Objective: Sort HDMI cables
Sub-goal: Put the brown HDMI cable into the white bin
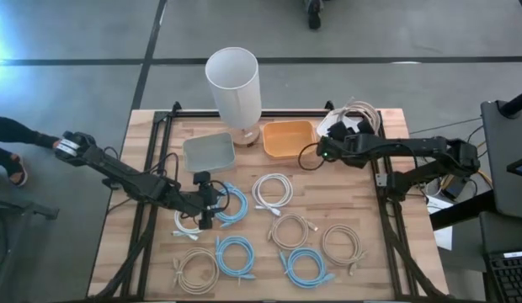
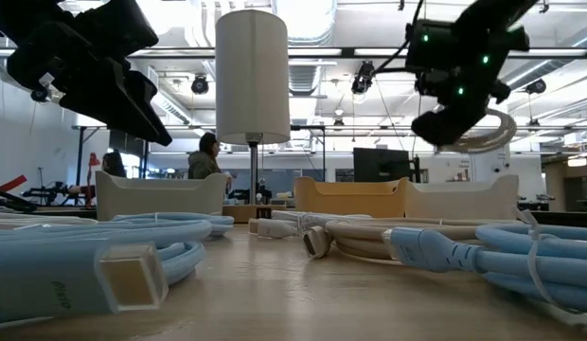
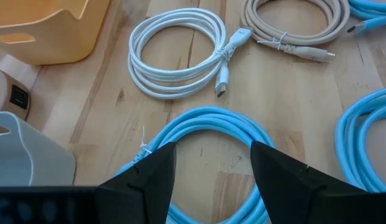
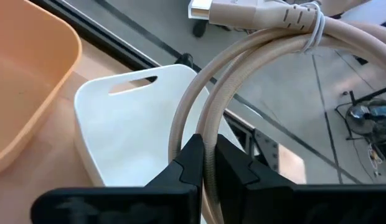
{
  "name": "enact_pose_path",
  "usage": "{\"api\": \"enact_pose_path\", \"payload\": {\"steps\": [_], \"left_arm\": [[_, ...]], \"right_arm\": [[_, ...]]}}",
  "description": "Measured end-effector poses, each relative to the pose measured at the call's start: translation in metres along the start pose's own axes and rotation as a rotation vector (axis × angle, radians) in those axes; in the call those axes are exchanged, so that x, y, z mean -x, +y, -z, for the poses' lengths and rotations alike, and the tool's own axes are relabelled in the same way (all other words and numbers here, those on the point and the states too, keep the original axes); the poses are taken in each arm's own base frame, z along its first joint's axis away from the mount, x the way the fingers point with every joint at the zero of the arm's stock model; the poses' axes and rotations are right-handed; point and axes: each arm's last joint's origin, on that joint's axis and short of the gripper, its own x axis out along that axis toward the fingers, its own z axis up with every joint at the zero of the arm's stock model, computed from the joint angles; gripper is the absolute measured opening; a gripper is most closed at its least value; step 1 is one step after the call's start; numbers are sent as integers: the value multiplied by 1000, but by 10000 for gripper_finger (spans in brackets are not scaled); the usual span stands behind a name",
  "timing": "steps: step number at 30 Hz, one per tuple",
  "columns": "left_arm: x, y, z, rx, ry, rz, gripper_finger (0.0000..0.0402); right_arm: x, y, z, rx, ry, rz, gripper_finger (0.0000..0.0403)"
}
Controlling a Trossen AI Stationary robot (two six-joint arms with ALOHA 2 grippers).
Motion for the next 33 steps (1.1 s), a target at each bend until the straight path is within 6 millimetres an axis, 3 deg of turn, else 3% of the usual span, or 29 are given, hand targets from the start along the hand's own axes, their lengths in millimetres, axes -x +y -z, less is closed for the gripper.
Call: {"api": "enact_pose_path", "payload": {"steps": [6, 15, 33], "left_arm": [[0, 0, 0, 0, 0, 0, 213], [0, 0, -1, 0, -14, 4, 213], [0, 0, -2, -14, -18, -10, 213]], "right_arm": [[-24, 9, 11, -11, 7, -114, 20], [-51, 0, 28, -78, 102, -123, 20], [-63, 4, 44, -138, 70, -187, 20]]}}
